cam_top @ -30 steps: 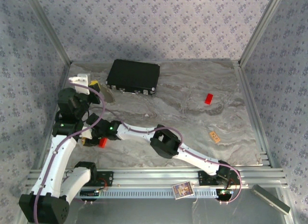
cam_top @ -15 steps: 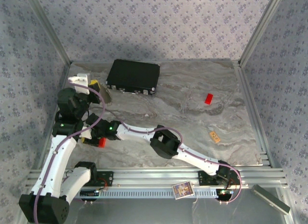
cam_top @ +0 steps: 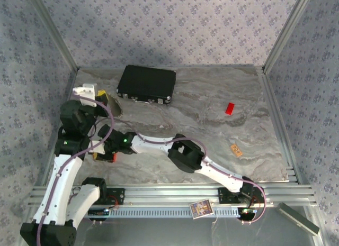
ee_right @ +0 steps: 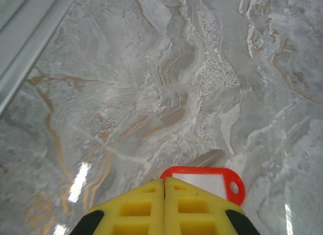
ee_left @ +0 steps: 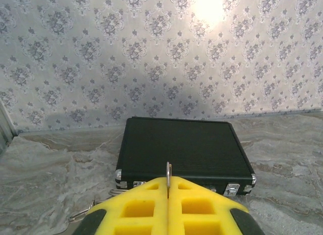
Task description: Put the keys on the keyring
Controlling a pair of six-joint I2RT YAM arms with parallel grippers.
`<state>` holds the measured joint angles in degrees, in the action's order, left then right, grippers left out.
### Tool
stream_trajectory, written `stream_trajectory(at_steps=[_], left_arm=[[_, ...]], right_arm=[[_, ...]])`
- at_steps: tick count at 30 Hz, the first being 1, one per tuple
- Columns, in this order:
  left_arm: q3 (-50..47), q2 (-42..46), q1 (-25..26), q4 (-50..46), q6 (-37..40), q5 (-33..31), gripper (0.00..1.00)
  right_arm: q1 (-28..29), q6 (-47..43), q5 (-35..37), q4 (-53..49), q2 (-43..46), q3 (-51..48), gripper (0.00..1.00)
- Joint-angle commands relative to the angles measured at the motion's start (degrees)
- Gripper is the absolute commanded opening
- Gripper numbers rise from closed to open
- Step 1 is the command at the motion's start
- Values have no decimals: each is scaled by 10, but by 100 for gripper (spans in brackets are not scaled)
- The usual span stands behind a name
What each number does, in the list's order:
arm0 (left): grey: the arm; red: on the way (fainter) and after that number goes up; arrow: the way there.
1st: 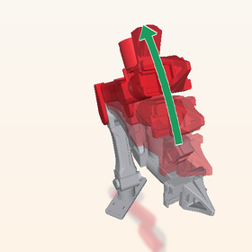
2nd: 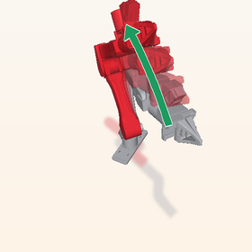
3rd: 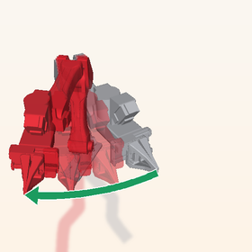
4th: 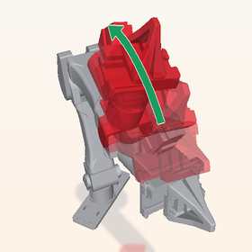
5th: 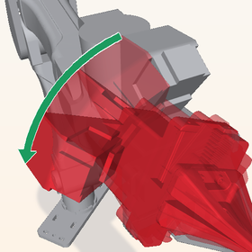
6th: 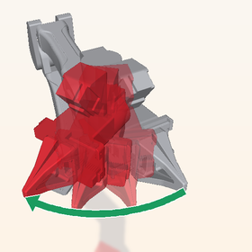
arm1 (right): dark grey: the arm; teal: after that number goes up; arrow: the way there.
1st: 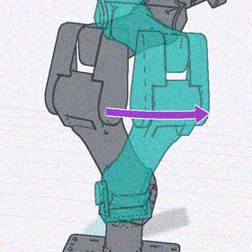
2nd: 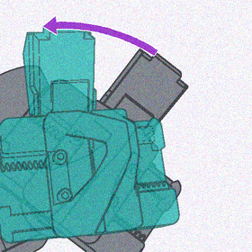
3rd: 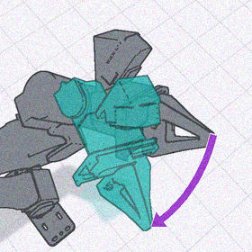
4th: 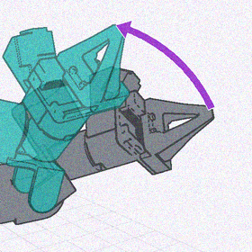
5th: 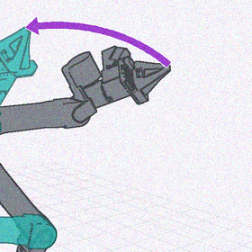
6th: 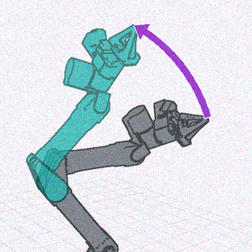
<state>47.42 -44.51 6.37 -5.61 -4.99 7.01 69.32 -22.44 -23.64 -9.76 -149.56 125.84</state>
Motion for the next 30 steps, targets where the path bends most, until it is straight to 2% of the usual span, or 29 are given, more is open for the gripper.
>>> stream_trajectory(at_steps=[1, 10, 19, 25, 30], left_arm=[[22, 17, 1, -1, 13, -9, 0], [27, 21, 1, -1, -6, -1, 0], [17, 12, 1, -9, 12, -6, 0], [-7, 10, 15, -14, 57, 59, 0], [-29, 2, 68, -6, 124, 115, 0]], right_arm=[[-5, -11, -6, 53, 76, -55, 0], [-2, -26, 19, 101, 228, -246, 0], [0, 8, 80, 192, 411, -531, 0], [-1, 53, 134, 198, 543, -676, 0], [-17, 98, 155, 144, 651, -768, 0]])
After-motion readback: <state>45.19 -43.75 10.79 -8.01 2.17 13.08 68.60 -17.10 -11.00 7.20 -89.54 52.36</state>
